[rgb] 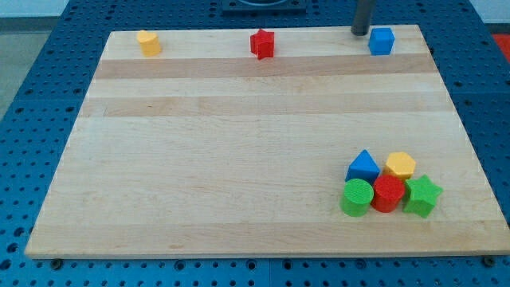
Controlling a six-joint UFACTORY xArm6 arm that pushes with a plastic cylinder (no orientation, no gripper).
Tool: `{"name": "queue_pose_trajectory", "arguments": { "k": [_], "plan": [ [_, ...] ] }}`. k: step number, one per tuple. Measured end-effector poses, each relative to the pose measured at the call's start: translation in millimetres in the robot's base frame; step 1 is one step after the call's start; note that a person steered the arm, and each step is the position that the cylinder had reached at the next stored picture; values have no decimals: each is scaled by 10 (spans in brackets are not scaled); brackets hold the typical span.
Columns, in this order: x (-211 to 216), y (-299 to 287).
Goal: Move the blue cube close to yellow hexagon
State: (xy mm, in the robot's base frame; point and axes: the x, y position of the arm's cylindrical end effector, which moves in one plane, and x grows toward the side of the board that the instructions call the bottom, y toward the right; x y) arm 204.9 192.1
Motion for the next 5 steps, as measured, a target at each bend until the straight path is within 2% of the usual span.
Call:
{"name": "queue_pose_trajectory", "arguments": {
  "k": [3,5],
  "plan": [
    [341,216],
    [781,216]
  ]
}}
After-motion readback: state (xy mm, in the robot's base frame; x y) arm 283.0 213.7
